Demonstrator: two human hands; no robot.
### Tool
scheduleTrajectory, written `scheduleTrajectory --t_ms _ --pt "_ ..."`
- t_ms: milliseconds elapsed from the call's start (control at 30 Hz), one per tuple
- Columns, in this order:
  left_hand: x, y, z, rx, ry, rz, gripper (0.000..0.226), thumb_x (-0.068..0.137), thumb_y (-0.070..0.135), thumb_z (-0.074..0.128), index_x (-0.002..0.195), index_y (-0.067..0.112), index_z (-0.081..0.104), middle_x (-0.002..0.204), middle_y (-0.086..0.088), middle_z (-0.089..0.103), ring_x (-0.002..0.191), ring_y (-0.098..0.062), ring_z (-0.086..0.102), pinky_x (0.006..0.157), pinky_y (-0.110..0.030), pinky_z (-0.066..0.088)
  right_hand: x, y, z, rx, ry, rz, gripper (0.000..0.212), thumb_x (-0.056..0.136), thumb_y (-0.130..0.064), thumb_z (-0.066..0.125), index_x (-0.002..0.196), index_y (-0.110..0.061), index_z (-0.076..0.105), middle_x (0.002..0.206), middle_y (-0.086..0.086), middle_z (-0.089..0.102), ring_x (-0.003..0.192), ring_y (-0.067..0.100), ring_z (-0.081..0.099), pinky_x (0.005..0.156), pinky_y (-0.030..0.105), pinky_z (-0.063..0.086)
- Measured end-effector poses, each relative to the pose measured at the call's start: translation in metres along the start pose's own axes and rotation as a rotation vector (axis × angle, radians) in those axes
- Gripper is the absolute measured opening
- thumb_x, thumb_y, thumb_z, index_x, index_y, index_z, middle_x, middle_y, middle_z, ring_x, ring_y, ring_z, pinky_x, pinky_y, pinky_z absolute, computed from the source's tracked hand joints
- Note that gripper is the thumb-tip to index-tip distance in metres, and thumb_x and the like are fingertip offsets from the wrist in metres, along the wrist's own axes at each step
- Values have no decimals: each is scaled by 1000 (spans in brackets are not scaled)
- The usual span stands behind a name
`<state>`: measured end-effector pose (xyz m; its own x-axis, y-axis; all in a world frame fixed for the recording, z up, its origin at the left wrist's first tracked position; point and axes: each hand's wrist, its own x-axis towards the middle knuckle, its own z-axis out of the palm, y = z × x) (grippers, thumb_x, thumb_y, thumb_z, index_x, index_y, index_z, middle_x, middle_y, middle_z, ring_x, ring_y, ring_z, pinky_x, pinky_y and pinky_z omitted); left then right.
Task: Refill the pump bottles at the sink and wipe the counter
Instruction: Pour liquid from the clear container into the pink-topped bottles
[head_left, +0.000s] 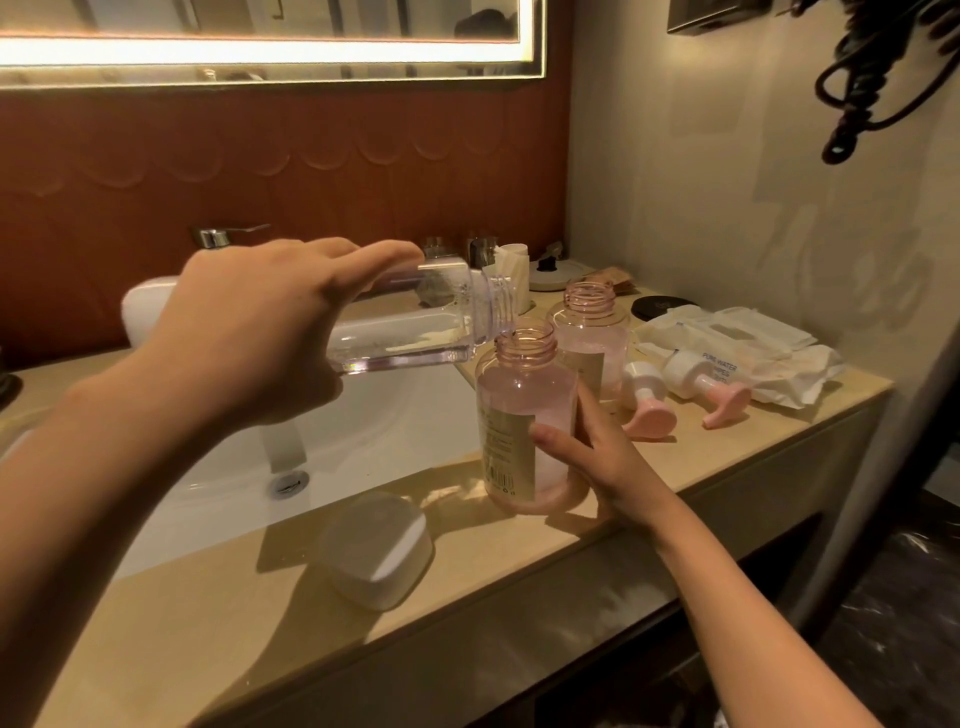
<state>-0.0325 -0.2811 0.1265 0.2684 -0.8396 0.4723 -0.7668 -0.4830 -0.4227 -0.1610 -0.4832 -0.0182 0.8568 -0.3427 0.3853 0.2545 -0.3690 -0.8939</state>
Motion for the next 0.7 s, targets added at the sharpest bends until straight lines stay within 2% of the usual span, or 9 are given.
scheduleTrajectory --t_ms 167,333,433,567,700 --pt "0 0 0 -11 -4 2 101 56 12 81 140 36 31 100 -1 65 69 -22 57 42 -17 34 1 4 -1 56 -19 -22 56 76 -43 58 128 -35 42 126 -16 57 123 8 49 101 26 42" --pt "0 1 -2 -6 16 15 99 54 10 82 139 33 38 96 -3 67 64 -22 55 42 -13 25 1 4 -1 49 -12 -39 58 76 -44 58 129 -30 42 124 -17 57 121 6 50 97 21 43" --pt "0 1 -2 -2 24 20 99 53 9 82 139 33 38 94 -3 66 62 -20 51 43 -12 23 1 3 -1 43 -8 -49 58 75 -50 61 127 -32 44 122 -19 58 120 5 51 95 20 43" --pt "0 0 0 -13 22 27 99 53 8 82 138 31 38 92 -2 66 61 -20 52 42 -13 27 1 4 0 41 -4 -46 68 71 -67 62 127 -33 43 122 -20 58 120 5 51 96 20 43" --pt "1 0 -2 -5 26 44 99 51 5 81 138 29 41 91 -3 67 58 -20 51 41 -11 24 1 6 0 48 2 -42 72 70 -68 62 129 -32 43 125 -16 57 122 7 50 98 24 43"
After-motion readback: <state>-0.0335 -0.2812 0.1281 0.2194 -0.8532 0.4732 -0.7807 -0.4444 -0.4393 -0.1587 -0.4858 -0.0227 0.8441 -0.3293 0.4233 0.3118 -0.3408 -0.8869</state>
